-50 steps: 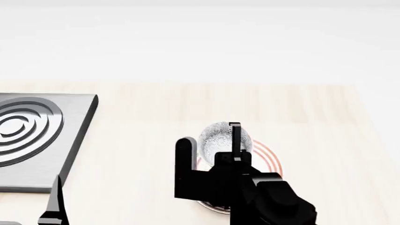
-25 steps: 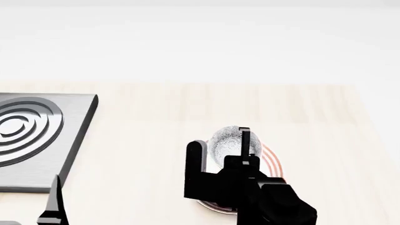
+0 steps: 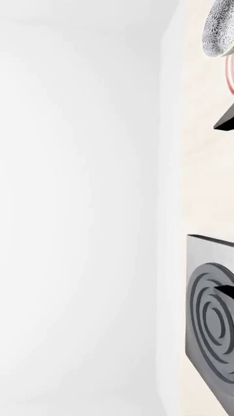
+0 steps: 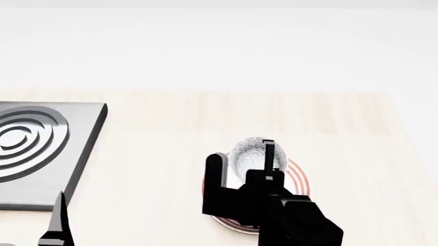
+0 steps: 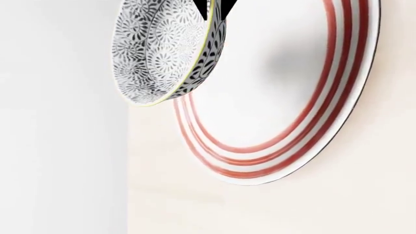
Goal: Pick the akita bowl between the plate and the ramekin and place it on the plate.
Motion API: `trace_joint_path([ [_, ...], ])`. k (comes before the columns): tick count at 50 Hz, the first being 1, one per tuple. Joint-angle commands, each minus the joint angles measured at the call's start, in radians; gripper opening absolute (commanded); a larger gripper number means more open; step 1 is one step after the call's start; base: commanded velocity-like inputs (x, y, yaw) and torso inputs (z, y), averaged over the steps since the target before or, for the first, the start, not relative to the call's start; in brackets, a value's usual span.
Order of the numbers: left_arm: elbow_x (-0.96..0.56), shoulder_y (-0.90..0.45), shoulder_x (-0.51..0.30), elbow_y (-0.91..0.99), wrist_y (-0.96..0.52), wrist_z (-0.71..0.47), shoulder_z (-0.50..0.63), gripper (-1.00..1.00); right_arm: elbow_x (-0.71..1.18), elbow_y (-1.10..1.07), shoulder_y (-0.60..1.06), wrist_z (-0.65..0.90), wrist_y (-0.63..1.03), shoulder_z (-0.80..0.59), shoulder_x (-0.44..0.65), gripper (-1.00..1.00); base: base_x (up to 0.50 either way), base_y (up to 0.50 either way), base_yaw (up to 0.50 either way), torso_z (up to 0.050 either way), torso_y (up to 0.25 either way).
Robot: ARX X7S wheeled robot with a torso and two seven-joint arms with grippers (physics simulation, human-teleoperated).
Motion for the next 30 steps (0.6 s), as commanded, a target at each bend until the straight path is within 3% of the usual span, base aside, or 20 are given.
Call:
trace_joint_path([
  [1, 0.006, 0.000, 0.016, -0.003, 0.009, 0.035, -0.030, 1.00, -0.048, 0.070, 0.007, -0.007, -0.023, 0.030, -0.057, -1.00, 0.00, 0.00, 0.00, 0.000, -0.164],
  [9, -0.007, 0.003, 0.025, -0.003, 0.038, 0.033, -0.042, 1.00, -0.048, 0.061, 0.006, -0.008, -0.019, 0.030, -0.053, -1.00, 0.00, 0.00, 0.00, 0.002, -0.250],
  [24, -0.012, -0.002, 0.021, 0.003, 0.021, 0.025, -0.039, 1.00, -0.044, 0.062, 0.006, -0.007, -0.017, 0.035, -0.050, -1.00, 0.00, 0.00, 0.00, 0.000, 0.000],
  [25, -0.013, -0.002, 0.020, 0.003, 0.021, 0.025, -0.039, 1.00, -0.047, 0.059, 0.006, -0.004, -0.018, 0.034, -0.048, 1.00, 0.00, 0.00, 0.00, 0.000, 0.000],
  [30, -0.016, -0.001, 0.020, 0.002, 0.023, 0.024, -0.040, 1.00, -0.045, 0.025, 0.007, -0.015, 0.004, 0.034, -0.036, 1.00, 0.00, 0.00, 0.00, 0.000, 0.000],
])
